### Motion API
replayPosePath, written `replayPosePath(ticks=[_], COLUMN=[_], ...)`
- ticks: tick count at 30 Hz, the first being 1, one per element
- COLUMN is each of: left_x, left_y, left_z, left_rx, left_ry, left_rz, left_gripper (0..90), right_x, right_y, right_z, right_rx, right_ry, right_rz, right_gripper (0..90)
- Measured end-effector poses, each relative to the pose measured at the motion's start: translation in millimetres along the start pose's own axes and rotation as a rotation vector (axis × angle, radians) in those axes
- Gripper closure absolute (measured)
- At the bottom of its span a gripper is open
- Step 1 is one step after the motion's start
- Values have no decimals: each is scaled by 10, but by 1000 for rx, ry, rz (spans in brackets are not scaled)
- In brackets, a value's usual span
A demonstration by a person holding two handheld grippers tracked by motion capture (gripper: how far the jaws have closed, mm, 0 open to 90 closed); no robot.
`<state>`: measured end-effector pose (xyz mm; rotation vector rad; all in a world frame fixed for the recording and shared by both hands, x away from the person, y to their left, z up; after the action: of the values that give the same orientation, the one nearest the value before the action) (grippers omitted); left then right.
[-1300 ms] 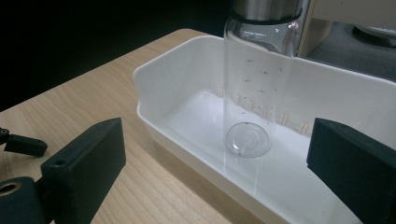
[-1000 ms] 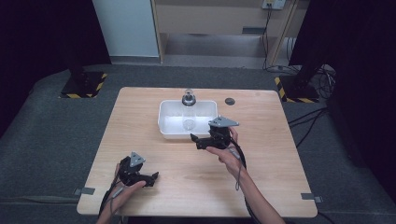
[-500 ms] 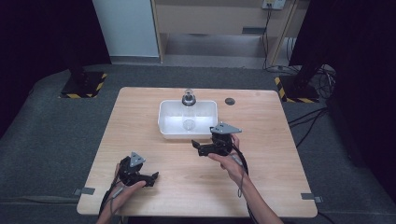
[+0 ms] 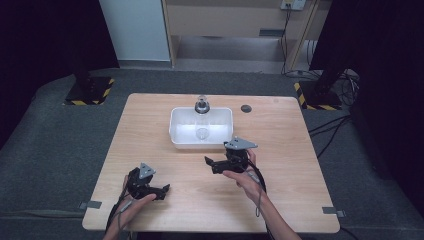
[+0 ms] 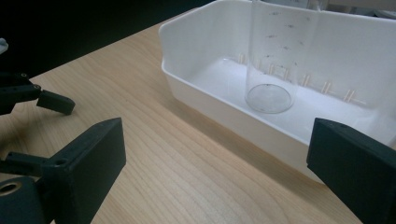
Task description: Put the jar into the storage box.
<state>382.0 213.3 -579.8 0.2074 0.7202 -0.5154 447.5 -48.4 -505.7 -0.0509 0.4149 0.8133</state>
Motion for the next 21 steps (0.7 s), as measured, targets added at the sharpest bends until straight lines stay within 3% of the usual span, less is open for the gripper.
replayPosePath(ticks=[21], left_x=[1], left_y=[-1], left_z=[0], left_rx=[-1], left_ry=[-1], left_rz=[0], left_gripper=[0], right_x=[-85], right_y=[49], right_z=[-220], right_rx=[14], right_ry=[31], right_rz=[14], right_gripper=[46])
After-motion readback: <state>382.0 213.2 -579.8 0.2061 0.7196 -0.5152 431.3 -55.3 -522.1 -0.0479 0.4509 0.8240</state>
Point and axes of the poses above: each handheld gripper's, and its own axes: x roughly forward along the jaws, z roughly out of its top, y roughly to its left, the point moved 6 cm from there along x, roughly forward along the jaws, and after that the axes turned 3 degrees about -y, right-handed, at the moved point
